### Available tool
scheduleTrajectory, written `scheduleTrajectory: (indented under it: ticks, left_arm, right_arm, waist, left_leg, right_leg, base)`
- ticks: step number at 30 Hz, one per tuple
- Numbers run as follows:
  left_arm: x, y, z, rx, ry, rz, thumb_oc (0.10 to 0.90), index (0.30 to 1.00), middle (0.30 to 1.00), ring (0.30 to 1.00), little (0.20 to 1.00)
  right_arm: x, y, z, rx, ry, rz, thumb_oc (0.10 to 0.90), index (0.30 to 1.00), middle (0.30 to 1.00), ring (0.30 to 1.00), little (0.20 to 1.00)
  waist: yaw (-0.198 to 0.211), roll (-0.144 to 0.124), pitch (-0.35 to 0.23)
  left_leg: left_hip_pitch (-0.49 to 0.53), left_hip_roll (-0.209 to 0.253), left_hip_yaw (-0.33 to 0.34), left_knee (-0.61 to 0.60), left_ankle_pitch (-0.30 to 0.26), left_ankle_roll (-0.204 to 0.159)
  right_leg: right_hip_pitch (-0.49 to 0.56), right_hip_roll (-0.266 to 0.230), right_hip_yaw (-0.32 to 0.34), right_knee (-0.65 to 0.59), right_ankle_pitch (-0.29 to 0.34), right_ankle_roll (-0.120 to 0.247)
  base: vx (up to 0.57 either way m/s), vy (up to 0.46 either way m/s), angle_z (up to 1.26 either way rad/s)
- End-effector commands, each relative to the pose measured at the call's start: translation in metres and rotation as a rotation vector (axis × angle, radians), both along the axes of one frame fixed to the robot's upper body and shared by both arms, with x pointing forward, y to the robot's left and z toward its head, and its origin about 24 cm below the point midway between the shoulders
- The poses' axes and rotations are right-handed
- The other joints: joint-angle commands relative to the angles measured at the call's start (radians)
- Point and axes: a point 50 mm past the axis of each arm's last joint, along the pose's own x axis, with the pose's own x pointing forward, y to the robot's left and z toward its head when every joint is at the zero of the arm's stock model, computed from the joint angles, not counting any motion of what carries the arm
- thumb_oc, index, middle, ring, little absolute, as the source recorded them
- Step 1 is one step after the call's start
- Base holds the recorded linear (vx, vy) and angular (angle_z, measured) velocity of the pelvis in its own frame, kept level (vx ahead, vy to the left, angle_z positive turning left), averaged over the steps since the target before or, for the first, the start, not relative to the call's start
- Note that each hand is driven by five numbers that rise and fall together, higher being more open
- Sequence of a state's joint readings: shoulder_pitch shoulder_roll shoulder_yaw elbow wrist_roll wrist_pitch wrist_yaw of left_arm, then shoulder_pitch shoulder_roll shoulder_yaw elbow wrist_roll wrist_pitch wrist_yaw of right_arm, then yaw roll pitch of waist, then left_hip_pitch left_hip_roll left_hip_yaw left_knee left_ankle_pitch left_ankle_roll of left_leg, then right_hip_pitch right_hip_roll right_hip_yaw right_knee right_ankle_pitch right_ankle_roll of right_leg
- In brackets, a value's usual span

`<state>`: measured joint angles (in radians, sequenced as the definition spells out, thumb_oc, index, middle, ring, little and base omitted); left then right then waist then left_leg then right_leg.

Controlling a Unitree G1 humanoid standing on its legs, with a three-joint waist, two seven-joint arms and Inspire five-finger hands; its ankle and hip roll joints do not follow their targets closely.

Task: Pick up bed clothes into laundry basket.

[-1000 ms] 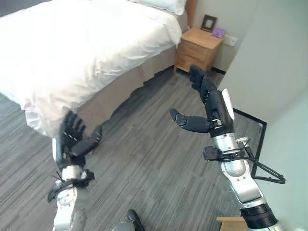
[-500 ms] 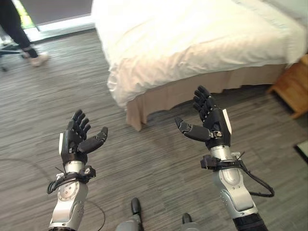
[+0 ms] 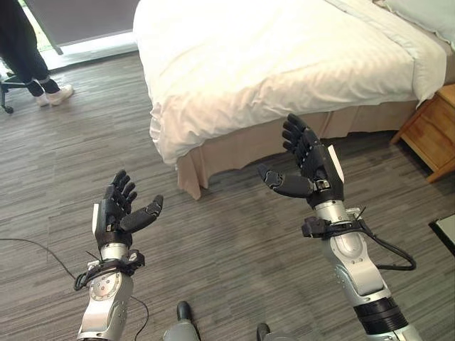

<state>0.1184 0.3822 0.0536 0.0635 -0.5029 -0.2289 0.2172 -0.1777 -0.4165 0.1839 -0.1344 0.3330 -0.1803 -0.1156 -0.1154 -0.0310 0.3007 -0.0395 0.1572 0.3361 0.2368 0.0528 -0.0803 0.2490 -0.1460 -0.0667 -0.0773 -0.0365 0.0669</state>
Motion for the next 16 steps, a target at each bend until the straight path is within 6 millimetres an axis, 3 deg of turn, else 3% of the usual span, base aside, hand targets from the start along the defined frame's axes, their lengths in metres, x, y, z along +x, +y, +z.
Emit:
scheduleTrajectory:
  ticks: [1, 9, 16]
  left_arm:
    - [-0.008, 0.043, 0.032, 0.071, -0.137, 0.130, 0.800, 0.900, 0.900, 0.900, 0.900]
    - [-0.015, 0.040, 0.015, 0.073, -0.057, 0.092, 0.800, 0.900, 0.900, 0.900, 0.900]
    - [-0.018, 0.038, 0.010, 0.069, -0.045, 0.091, 0.800, 0.900, 0.900, 0.900, 0.900]
  right_arm:
    - [-0.005, 0.006, 0.026, 0.106, -0.158, 0.069, 0.800, 0.900, 0.900, 0.900, 0.900]
    - [-0.013, -0.001, 0.023, 0.130, -0.157, 0.065, 0.800, 0.900, 0.900, 0.900, 0.900]
    - [-0.014, -0.006, 0.024, 0.141, -0.170, 0.043, 0.800, 0.900, 0.900, 0.900, 0.900]
  waist:
    - [-0.028, 0.032, -0.106]
    - [-0.037, 0.042, -0.117]
    - [-0.038, 0.040, -0.126]
  left_leg:
    - [0.183, 0.015, -0.005, -0.199, -0.107, -0.031]
    - [0.221, 0.011, -0.006, -0.286, -0.072, -0.033]
    - [0.236, 0.013, -0.009, -0.306, -0.067, -0.032]
  right_leg:
    - [-0.081, 0.003, -0.092, 0.007, -0.043, 0.014]
    - [-0.076, -0.013, -0.107, 0.006, -0.035, 0.037]
    - [-0.067, -0.023, -0.108, 0.004, -0.037, 0.044]
  base:
    - [0.05, 0.025, 0.51]
    - [0.05, 0.012, 0.50]
    - [0.02, -0.001, 0.02]
